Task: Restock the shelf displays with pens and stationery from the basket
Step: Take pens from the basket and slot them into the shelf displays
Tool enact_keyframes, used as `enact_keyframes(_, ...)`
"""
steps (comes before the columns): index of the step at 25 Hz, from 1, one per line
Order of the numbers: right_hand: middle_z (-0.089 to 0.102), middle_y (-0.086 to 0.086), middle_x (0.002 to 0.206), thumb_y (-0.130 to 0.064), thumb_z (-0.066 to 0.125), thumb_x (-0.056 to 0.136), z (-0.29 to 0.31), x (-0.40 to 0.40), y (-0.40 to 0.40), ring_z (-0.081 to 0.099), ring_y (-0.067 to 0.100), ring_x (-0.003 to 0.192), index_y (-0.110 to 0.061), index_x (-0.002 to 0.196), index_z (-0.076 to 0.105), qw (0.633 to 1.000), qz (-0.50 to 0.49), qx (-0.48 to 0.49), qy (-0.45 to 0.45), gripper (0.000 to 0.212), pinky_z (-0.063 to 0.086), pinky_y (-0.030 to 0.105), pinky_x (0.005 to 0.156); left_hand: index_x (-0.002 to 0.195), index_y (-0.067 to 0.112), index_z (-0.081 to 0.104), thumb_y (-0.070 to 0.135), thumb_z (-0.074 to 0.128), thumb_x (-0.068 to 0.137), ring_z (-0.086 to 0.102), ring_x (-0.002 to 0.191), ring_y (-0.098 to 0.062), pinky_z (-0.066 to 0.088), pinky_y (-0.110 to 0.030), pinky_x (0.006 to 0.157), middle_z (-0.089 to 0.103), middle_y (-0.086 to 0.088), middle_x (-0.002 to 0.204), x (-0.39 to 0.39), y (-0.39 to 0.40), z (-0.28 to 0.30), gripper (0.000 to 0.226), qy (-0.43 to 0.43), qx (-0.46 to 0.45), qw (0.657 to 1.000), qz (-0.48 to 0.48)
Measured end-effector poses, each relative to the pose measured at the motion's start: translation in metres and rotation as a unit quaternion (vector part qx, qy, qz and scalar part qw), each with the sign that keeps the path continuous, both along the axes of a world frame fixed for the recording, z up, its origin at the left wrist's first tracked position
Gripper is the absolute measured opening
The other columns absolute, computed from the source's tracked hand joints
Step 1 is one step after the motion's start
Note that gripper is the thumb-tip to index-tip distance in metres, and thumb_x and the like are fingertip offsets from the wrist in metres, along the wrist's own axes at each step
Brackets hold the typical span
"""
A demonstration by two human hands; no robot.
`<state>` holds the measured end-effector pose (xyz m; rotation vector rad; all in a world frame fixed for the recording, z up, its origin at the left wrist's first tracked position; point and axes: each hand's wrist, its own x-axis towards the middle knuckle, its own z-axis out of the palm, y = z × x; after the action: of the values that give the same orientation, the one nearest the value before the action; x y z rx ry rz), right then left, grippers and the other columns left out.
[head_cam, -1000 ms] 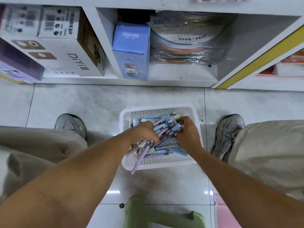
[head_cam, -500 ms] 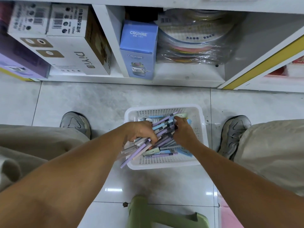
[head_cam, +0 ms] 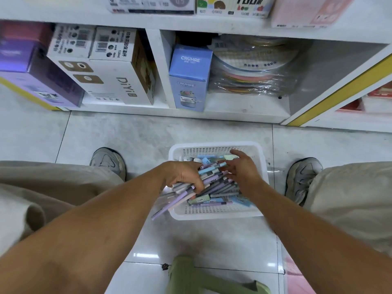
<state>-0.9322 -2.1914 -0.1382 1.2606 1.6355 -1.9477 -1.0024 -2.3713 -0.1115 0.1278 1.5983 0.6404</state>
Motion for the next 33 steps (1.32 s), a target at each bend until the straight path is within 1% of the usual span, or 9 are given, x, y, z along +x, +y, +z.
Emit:
enact_keyframes(3,0.072,0.009,0.083,-0.021,0.048,0.097,0.003,0.0,0.0,0.064,0.019,0.06,-0.022,0.103,0.062,0.998,0.003,-0.026,-0.049,0.016,0.056,0.033,0.06,0.12,0.013,0.056,0.003,0.074,0.061,0.066,0.096,-0.026,0.059,-0.033,0.072,0.065,-0.009,0.109,0.006,0.008,0.003,0.063,0.016,0.003,1.0,-0.009)
enact_keyframes(8,0.072,0.012,0.094,-0.036,0.058,0.096,0.011,0.002,0.008,0.071,0.019,0.073,-0.014,0.103,0.074,0.998,-0.01,-0.05,0.036,0.028,0.06,0.033,0.066,0.106,-0.008,0.063,0.0,0.07,0.066,0.07,0.078,-0.035,0.059,-0.043,0.076,0.071,-0.023,0.087,0.0,0.017,0.007,0.041,-0.067,0.026,0.993,0.097)
enact_keyframes(11,0.075,0.007,0.112,-0.039,0.053,0.099,0.025,-0.01,0.014,0.072,0.021,0.094,-0.017,0.109,0.075,0.992,0.011,-0.06,0.107,0.033,0.058,0.039,0.084,0.097,-0.001,0.065,-0.003,0.068,0.07,0.07,0.072,-0.032,0.06,-0.039,0.07,0.071,-0.021,0.082,-0.004,0.025,0.014,0.027,-0.108,0.06,0.982,0.14)
enact_keyframes(17,0.076,0.008,0.109,-0.029,0.041,0.105,0.021,-0.013,0.017,0.068,0.032,0.109,-0.006,0.109,0.073,0.994,0.076,-0.016,0.081,0.039,0.051,0.051,0.102,0.098,0.001,0.067,-0.005,0.068,0.071,0.07,0.069,-0.028,0.06,-0.037,0.071,0.071,-0.019,0.083,0.003,0.036,0.002,0.027,-0.134,0.047,0.974,0.177)
enact_keyframes(20,0.075,0.008,0.113,-0.035,0.048,0.103,0.017,-0.019,0.015,0.07,0.026,0.107,-0.012,0.109,0.072,0.994,-0.001,-0.067,0.085,0.033,0.053,0.046,0.099,0.091,0.001,0.068,-0.004,0.067,0.07,0.069,0.068,-0.029,0.06,-0.038,0.072,0.07,-0.019,0.081,0.003,0.043,-0.005,0.022,-0.106,0.056,0.97,0.211)
enact_keyframes(22,0.076,0.005,0.107,-0.047,0.055,0.098,0.017,-0.02,0.011,0.073,0.023,0.095,-0.02,0.102,0.074,0.99,-0.036,-0.099,0.092,0.034,0.059,0.039,0.085,0.087,0.001,0.067,-0.005,0.065,0.069,0.069,0.063,-0.03,0.058,-0.035,0.064,0.069,-0.019,0.074,0.001,0.044,-0.006,0.019,-0.083,0.078,0.956,0.271)
enact_keyframes(27,0.069,0.024,0.12,-0.051,0.064,0.093,0.01,0.008,0.005,0.068,0.036,0.108,-0.011,0.123,0.068,0.971,0.143,-0.17,0.091,0.05,0.056,0.041,0.09,0.099,0.004,0.065,-0.008,0.067,0.068,0.068,0.072,-0.032,0.059,-0.041,0.068,0.066,-0.02,0.079,0.003,0.04,-0.008,0.033,0.01,0.157,0.907,0.391)
enact_keyframes(30,0.066,0.023,0.126,-0.032,0.078,0.087,0.009,0.019,-0.001,0.064,0.041,0.117,-0.017,0.127,0.063,0.933,0.232,-0.263,0.074,0.045,0.054,0.049,0.099,0.1,0.002,0.061,-0.012,0.065,0.07,0.066,0.072,-0.034,0.059,-0.046,0.069,0.063,-0.02,0.082,0.009,0.036,-0.01,0.033,0.051,0.163,0.866,0.47)
enact_keyframes(33,0.07,0.02,0.114,-0.01,0.08,0.083,0.007,0.024,-0.014,0.07,0.032,0.105,-0.016,0.121,0.064,0.927,0.321,-0.184,0.056,0.042,0.059,0.039,0.087,0.105,-0.004,0.058,-0.018,0.063,0.073,0.066,0.066,-0.034,0.059,-0.041,0.063,0.061,-0.024,0.084,0.012,0.035,-0.01,0.035,0.051,0.179,0.817,0.546)
